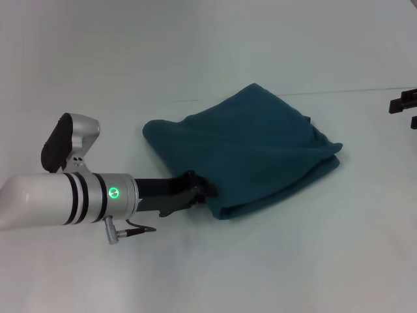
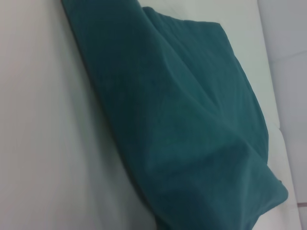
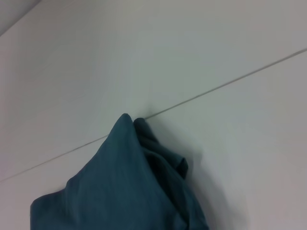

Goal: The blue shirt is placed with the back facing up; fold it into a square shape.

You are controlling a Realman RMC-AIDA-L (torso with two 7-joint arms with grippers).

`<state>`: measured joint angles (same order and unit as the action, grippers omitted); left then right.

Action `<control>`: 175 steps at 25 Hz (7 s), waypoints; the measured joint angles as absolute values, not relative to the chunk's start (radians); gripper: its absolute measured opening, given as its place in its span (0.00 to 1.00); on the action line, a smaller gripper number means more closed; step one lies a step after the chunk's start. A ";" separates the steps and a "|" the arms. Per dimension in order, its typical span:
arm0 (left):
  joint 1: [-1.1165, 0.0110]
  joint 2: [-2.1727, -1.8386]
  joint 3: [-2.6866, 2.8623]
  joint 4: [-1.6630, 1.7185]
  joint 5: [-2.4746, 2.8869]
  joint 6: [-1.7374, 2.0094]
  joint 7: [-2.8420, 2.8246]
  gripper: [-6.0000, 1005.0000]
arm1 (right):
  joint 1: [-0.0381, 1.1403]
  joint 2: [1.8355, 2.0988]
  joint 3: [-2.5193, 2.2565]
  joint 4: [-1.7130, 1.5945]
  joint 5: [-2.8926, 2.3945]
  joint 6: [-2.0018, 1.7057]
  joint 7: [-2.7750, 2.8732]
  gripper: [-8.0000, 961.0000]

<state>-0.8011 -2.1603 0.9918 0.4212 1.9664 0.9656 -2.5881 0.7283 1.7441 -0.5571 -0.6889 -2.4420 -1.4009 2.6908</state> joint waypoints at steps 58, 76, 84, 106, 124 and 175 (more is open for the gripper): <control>-0.614 -2.089 0.561 0.694 2.101 1.459 -2.528 0.65 | 0.816 1.821 -0.596 -0.689 -2.432 -1.384 2.619 0.73; -0.569 -2.079 0.552 0.694 2.040 1.441 -2.528 0.64 | 0.948 1.975 -0.867 -0.468 -2.457 -0.917 2.684 0.73; -0.567 -2.085 0.552 0.685 2.039 1.431 -2.520 0.64 | 0.952 2.017 -0.869 -0.451 -2.449 -0.848 2.684 0.73; -0.572 -2.085 0.560 0.670 2.039 1.405 -2.513 0.64 | 0.969 2.032 -0.869 -0.442 -2.447 -0.822 2.691 0.47; -0.567 -2.085 0.556 0.670 2.039 1.393 -2.509 0.64 | 0.963 2.028 -0.864 -0.452 -2.427 -0.830 2.680 0.03; -0.575 -2.089 0.555 0.644 2.036 1.383 -2.499 0.64 | 0.939 2.033 -0.875 -0.420 -2.392 -0.796 2.697 0.42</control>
<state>-0.5748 -2.0892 0.5553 0.6441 2.0356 1.3828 -2.4988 0.9394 2.0333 -0.8748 -0.4203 -2.3915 -0.7959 2.6968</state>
